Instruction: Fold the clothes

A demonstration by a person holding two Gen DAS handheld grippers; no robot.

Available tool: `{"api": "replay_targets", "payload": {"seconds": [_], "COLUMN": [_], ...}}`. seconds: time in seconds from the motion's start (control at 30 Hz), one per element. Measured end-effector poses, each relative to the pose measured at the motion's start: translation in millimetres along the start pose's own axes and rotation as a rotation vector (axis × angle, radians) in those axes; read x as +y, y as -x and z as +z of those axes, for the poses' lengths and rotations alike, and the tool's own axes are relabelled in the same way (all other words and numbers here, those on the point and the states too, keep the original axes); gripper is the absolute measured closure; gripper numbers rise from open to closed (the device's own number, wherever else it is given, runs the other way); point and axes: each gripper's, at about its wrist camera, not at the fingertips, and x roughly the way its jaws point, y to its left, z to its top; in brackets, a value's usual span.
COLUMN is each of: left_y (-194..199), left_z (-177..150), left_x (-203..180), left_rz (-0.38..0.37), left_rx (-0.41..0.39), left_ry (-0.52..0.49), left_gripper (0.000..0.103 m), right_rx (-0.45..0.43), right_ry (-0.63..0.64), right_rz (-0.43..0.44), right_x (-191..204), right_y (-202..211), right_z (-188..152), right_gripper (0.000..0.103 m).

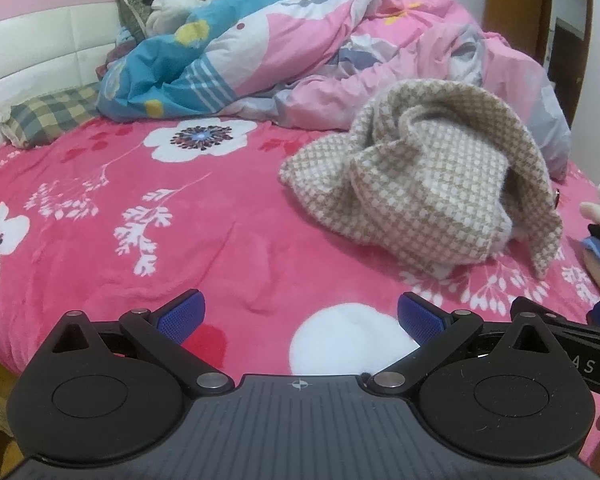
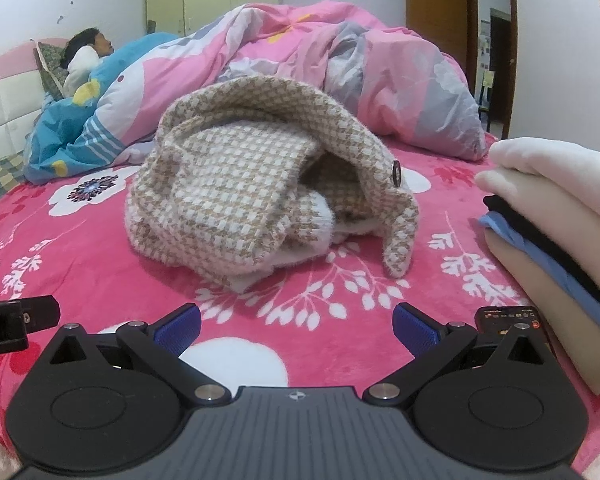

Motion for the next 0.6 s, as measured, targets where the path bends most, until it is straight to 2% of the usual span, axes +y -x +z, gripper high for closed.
{"api": "replay_targets", "payload": {"seconds": [0.6], "left_y": [-2.9], "left_z": [-5.3], "left_x": [-2.5], "left_rz": [0.031], "left_rx": [-0.024], "left_ry": [-0.023], "left_gripper": [0.000], "right_rx": [0.011], "right_ry": [0.008], "right_rz": [-0.005], "right_x": [0.7], "right_y": [-1.9], "right_z": [-2.0], "right_gripper": [0.000]}}
